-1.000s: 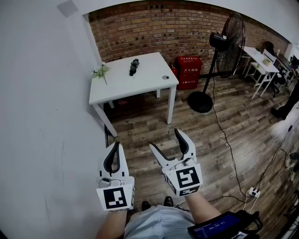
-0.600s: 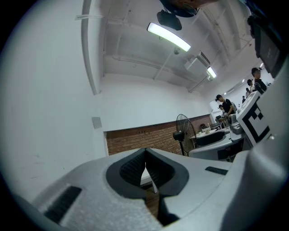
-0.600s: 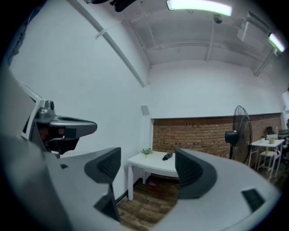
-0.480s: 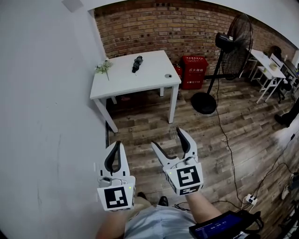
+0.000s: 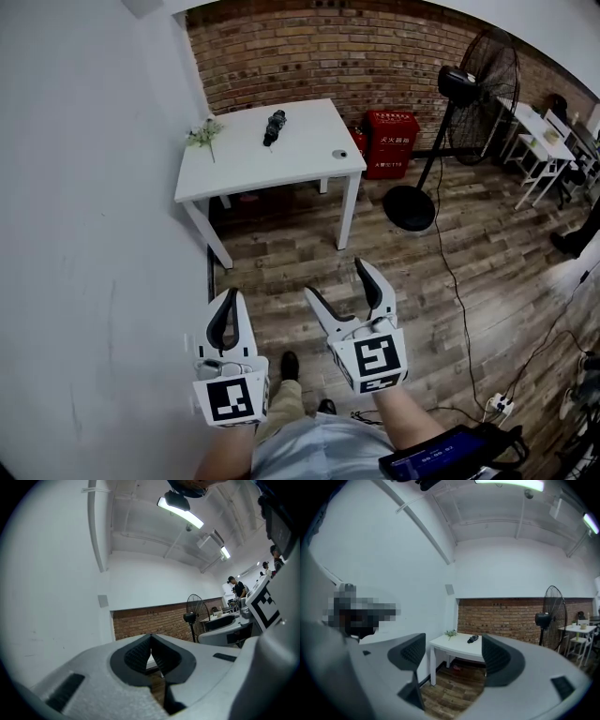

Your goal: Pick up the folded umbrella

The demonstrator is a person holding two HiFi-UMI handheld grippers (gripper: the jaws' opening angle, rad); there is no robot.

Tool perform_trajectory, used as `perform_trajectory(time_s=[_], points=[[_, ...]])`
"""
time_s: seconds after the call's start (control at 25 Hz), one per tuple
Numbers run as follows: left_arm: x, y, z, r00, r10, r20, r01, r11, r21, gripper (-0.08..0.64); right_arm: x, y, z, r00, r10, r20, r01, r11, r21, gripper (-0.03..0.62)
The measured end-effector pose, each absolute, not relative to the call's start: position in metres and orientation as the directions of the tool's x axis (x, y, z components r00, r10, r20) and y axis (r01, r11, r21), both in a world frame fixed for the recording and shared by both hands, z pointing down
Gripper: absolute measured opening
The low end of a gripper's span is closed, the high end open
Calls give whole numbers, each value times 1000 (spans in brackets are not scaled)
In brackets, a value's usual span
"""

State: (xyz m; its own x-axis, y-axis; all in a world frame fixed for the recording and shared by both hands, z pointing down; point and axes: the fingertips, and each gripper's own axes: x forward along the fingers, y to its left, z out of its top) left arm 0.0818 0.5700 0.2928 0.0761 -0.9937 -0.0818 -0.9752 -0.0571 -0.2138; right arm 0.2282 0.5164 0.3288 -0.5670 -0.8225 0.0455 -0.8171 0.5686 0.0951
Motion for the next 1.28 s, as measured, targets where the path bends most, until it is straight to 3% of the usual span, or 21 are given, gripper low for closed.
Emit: perform_trajectory(time_s=[0.6, 1.28], points=[[6, 427, 303, 110, -993, -54, -977, -98, -188, 6, 165, 379, 351, -514, -852, 97, -848, 522, 93, 373], [-34, 316, 270, 208, -967, -146, -965, -178, -195, 6, 123, 279, 304, -438, -899, 10, -888, 434, 154, 367]])
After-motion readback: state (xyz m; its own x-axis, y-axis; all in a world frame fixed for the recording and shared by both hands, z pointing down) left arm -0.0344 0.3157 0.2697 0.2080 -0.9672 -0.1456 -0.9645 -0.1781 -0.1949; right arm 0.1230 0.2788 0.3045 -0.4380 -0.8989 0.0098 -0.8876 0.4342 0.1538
